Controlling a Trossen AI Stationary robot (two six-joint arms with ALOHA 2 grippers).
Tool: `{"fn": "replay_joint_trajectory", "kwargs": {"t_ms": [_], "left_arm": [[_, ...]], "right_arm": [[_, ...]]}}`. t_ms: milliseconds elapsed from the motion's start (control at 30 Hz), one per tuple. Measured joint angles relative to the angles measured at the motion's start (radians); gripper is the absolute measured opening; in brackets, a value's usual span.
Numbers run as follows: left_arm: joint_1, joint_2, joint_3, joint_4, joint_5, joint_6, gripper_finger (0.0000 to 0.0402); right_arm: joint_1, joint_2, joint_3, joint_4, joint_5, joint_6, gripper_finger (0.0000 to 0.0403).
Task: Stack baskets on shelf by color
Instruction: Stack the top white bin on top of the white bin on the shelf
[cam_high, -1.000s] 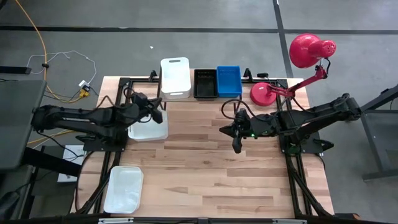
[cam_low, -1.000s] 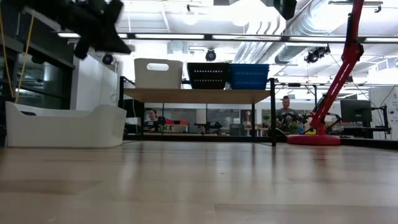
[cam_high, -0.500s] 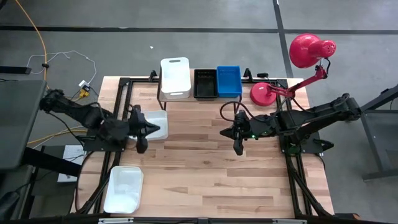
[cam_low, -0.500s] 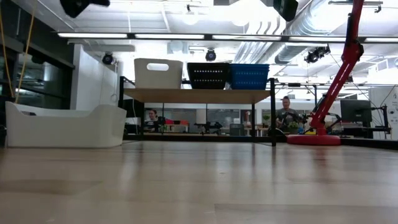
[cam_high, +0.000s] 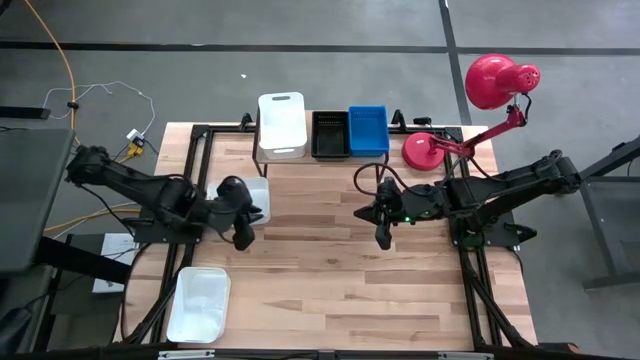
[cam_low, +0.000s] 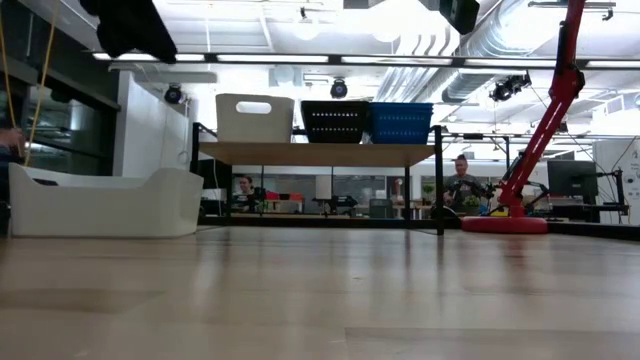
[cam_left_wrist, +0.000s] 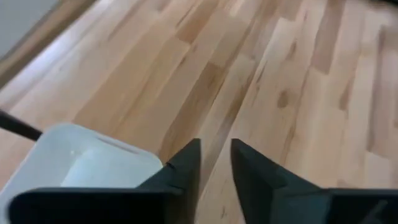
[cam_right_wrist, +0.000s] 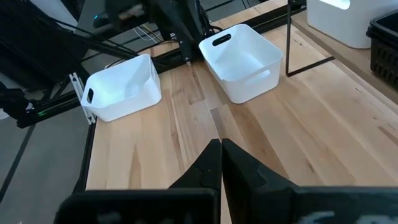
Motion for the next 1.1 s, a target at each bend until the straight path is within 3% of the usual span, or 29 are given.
{"fn": "replay_joint_trajectory", "kwargs": {"t_ms": [267, 400, 667, 833, 1100], "left_arm": [[0.090, 0.115, 0.000, -0.006, 0.011, -0.180, 0.0190], [0.136, 0.186, 0.000, -0.008, 0.019, -0.232, 0.0221], [0.223, 0.349, 0.000, -0.019, 0.132, -0.281, 0.0224], [0.256, 0.430, 0.000, -0.051, 0.149, -0.337, 0.0223], [0.282, 0.506, 0.000, -0.049, 0.165, -0.288, 0.0203]], "right_arm": [[0.000, 0.000, 0.000, -0.012, -0.016, 0.007, 0.0000], [0.000, 0.000, 0.000, -0.012, -0.016, 0.007, 0.0000], [0.000, 0.000, 0.000, -0.014, -0.016, 0.007, 0.0000], [0.000, 0.000, 0.000, -0.017, -0.016, 0.007, 0.0000], [0.000, 0.000, 0.000, -0.021, -0.016, 0.008, 0.0000]]}}
